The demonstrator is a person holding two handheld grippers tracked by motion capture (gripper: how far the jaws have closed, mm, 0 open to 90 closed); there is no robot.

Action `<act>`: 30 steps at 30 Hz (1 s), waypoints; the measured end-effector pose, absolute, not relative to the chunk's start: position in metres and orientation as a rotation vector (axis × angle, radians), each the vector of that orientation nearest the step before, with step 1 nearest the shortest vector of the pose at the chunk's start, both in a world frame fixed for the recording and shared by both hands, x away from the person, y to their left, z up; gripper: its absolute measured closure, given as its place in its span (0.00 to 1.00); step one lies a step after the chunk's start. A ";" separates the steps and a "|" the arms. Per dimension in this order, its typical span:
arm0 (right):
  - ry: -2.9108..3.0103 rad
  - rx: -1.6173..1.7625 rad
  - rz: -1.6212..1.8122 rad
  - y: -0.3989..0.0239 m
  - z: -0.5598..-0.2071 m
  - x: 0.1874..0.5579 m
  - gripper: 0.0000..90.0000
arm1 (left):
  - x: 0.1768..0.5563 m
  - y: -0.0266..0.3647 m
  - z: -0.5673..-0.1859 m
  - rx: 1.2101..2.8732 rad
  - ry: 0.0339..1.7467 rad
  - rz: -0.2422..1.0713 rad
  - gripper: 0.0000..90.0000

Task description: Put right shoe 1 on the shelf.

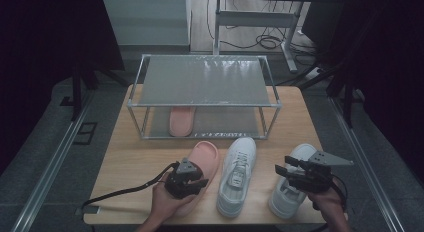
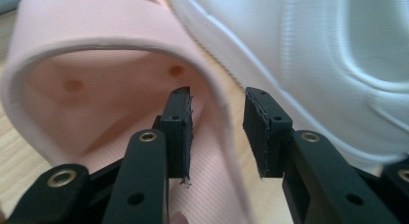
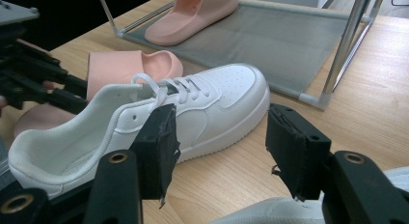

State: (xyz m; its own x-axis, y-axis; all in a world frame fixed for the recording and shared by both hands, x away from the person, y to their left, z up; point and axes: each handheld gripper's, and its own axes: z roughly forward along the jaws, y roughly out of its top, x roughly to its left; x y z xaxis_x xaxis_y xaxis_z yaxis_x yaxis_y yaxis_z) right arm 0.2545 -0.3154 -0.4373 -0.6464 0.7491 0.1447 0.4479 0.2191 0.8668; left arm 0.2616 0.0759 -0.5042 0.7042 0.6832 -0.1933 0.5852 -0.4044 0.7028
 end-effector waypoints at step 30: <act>2.193 1.125 1.393 -0.316 -0.438 0.255 0.51 | 0.266 0.072 -0.509 2.083 0.986 0.208 0.94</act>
